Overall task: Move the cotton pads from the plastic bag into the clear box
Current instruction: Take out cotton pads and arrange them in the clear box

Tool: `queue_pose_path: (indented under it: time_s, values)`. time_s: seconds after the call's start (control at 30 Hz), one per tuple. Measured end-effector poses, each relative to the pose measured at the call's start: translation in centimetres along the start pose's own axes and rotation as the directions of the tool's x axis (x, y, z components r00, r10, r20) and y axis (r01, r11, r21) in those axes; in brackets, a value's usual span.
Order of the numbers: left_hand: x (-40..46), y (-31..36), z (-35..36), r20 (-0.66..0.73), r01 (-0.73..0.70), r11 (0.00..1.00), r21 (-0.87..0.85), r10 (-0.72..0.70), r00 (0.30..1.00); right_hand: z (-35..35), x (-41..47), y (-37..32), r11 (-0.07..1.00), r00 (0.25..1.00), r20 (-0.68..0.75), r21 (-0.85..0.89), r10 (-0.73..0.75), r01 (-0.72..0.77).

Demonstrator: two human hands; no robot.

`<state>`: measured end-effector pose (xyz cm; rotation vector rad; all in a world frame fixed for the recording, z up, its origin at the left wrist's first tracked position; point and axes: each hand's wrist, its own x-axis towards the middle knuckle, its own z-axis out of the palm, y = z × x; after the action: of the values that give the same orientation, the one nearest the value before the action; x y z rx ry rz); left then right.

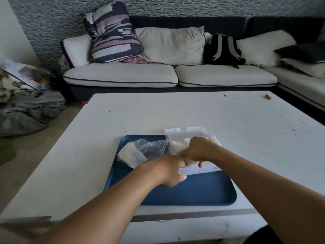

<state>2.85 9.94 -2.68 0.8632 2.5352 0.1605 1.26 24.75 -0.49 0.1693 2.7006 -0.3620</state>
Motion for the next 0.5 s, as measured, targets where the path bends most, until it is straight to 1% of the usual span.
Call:
queue_pose_path:
  time_s: [0.07,0.1,0.2,0.23,0.27,0.33,0.37,0.4,0.43,0.5]
  values:
    - [0.0,0.0,0.1,-0.002,0.008,1.000,0.003,-0.008,1.000,-0.1,0.1,0.8,0.999,0.982,-0.185,0.025,0.025,-0.021]
    - [-0.2,0.1,0.0,-0.002,0.006,1.000,0.000,-0.006,1.000,0.1,0.2,1.0,0.999,0.970,-0.239,0.015,0.043,-0.041]
    - [-0.4,0.0,0.0,0.000,-0.005,1.000,-0.022,0.005,1.000,0.9,0.1,1.0,0.998,0.952,-0.299,0.001,0.066,-0.069]
    - [-0.4,0.1,-0.1,0.005,-0.006,1.000,-0.025,0.006,1.000,0.8,0.0,0.8,0.999,0.947,-0.318,-0.011,0.047,-0.053]
    - [-0.4,0.1,-0.1,0.017,-0.001,1.000,-0.023,0.002,1.000,0.6,0.0,0.5,0.999,0.937,-0.350,-0.028,0.013,-0.025]
    - [-0.3,0.2,-0.1,0.035,0.001,1.000,-0.019,0.000,0.999,-0.2,-0.6,-0.4,0.995,0.912,-0.400,-0.048,-0.095,0.083]
    - [-0.3,0.2,-0.2,0.033,-0.004,1.000,-0.027,0.005,0.999,-0.6,-1.0,-0.8,0.987,0.917,-0.367,-0.019,-0.157,0.161]
    - [-0.4,0.1,-0.2,0.032,-0.012,0.999,-0.034,0.014,0.999,-0.9,-1.7,-1.2,0.975,0.937,-0.283,0.020,-0.206,0.220]
    - [-0.5,0.1,-0.2,0.034,-0.027,0.999,-0.036,0.028,0.999,-1.0,-2.3,-1.6,0.970,0.962,-0.159,0.061,-0.223,0.235]
    - [-0.6,0.1,-0.2,0.043,-0.049,0.998,-0.033,0.050,0.998,-1.1,-3.0,-1.6,0.973,0.977,0.069,0.127,-0.201,0.191]
